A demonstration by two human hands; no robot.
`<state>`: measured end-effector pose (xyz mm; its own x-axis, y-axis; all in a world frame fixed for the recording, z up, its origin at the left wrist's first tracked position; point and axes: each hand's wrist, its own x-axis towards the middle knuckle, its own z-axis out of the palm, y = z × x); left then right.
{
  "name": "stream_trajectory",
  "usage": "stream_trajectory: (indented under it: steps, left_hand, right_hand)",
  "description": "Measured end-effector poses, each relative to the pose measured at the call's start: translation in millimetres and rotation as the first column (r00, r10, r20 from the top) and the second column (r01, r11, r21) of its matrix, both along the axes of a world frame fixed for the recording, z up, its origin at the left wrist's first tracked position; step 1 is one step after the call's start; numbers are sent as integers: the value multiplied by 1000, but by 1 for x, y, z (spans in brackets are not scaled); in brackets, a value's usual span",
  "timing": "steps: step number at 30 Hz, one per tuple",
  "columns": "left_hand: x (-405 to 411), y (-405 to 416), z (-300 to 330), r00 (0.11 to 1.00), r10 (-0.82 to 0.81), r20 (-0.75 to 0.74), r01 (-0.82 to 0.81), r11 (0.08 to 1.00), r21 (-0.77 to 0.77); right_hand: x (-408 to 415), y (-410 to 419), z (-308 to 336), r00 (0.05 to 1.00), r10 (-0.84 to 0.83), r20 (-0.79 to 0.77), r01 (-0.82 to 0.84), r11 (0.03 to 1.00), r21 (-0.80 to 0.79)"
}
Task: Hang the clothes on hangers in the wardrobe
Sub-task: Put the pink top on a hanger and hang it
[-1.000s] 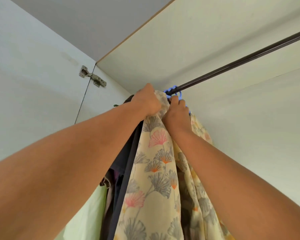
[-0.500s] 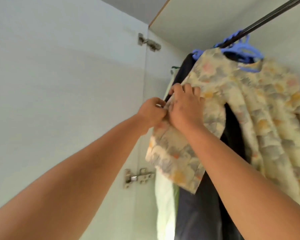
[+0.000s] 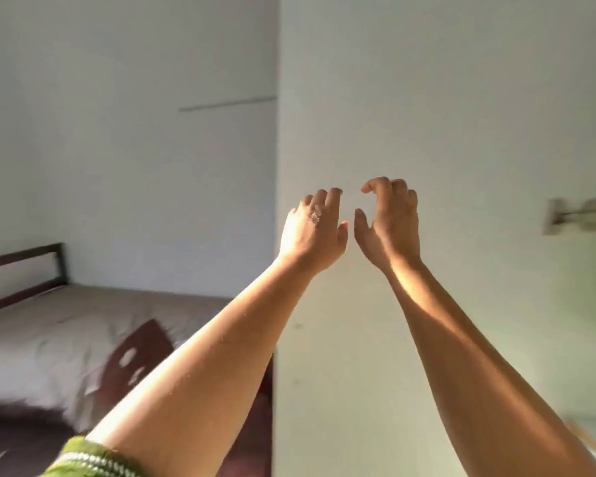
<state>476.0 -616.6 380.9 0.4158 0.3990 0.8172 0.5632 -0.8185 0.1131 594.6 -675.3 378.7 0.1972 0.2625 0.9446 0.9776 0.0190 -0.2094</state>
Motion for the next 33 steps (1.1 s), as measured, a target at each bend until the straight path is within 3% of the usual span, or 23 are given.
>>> stream_trajectory:
  steps: [7,15,26,33]
  left_hand:
    - [-235,75,-115,915,384,-120,-387,922,1]
    - [-434,153,-226,747,651,-135,-664,743,-86]
    - [-587,318,-307,607,742,-285,-795,565,-221]
    - [-646,455,-355,616,715,-330,-786,537,-306]
  right_hand:
    - [-212,119,-116,978,161,-131,-187,958,-218]
    - [-402,226,-227,879,413,-238,-476,777,-412]
    - [-564,432,-311,813,454,-365,-574,516,-635]
    - [-634,563,-347,817,475,-326,-534,413,-737]
